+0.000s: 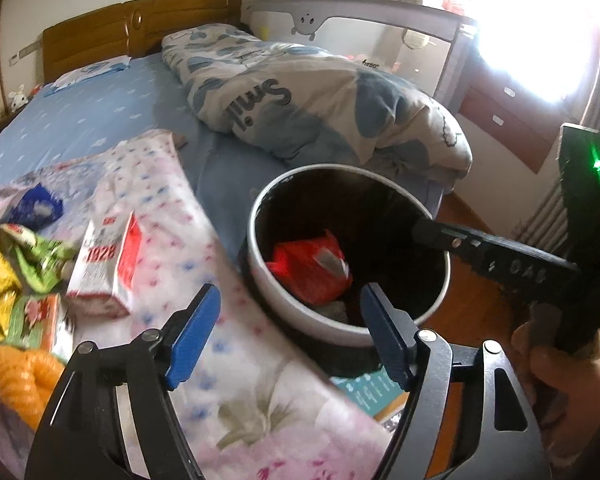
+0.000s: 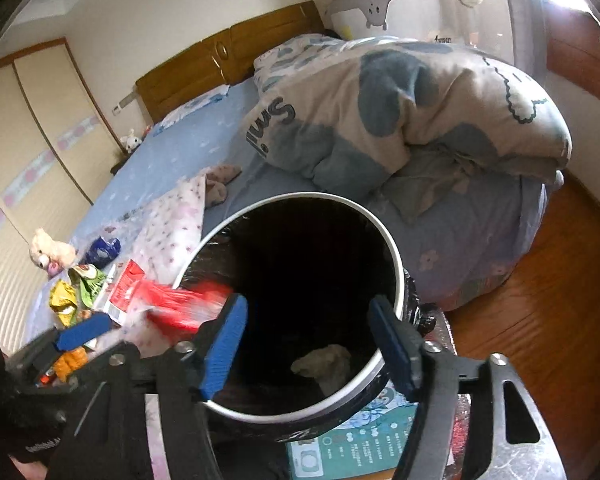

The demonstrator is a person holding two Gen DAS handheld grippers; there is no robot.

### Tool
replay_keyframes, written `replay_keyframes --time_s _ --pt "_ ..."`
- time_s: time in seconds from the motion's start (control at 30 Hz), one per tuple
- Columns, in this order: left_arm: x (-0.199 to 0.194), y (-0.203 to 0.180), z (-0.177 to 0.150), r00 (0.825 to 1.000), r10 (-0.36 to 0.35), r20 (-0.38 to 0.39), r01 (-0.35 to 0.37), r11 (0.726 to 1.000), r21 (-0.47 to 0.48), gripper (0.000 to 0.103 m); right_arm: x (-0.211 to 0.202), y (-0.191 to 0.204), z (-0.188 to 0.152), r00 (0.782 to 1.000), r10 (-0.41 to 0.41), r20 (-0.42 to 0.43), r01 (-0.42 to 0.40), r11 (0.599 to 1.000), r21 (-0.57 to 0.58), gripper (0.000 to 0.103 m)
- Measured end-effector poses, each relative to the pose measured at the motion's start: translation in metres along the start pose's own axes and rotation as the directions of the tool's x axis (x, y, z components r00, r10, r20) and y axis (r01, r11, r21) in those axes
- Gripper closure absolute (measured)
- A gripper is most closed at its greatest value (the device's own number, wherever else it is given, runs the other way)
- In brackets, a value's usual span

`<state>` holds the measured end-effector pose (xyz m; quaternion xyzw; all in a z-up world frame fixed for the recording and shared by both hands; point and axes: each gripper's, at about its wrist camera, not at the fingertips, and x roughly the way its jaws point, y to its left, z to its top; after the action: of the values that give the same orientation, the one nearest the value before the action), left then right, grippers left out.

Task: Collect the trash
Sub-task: 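Carry both items over the bin and open both tools to drop them, then grasp the blue foil wrapper with the left tool while the right grasps the orange mesh net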

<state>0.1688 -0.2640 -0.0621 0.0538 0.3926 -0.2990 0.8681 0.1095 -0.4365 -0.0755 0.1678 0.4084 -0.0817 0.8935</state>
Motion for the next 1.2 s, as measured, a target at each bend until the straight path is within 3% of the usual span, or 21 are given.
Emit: replay_keyframes --time_s 0.13,0.5,0.9,1.2 --pt "-0.017 0.010 -0.018 1.000 0.023 0.010 -0.023 1.000 -0.016 0.028 -0.014 0.009 -0.006 0.999 0.018 0.037 -0.019 1.000 0.010 0.027" --pt "-0.067 0.052 -0.063 0.991 0.123 0.041 -0.120 0.989 -0.083 0.028 -0.025 0.062 -0.036 0.991 0.130 0.038 -0.129 0.992 -0.011 0.023" --pt "-0.115 0.122 -0.107 0.965 0.259 0.032 -0.246 0.945 -0.217 0.028 -0.013 0.144 -0.075 0.966 0.256 -0.035 -0.258 0.961 -0.100 0.023" --pt "-0.141 0.165 -0.130 0.937 0.350 0.019 -0.327 0.892 -0.312 0.028 -0.001 0.188 -0.092 0.946 0.310 -0.090 -0.321 0.936 -0.148 0.023"
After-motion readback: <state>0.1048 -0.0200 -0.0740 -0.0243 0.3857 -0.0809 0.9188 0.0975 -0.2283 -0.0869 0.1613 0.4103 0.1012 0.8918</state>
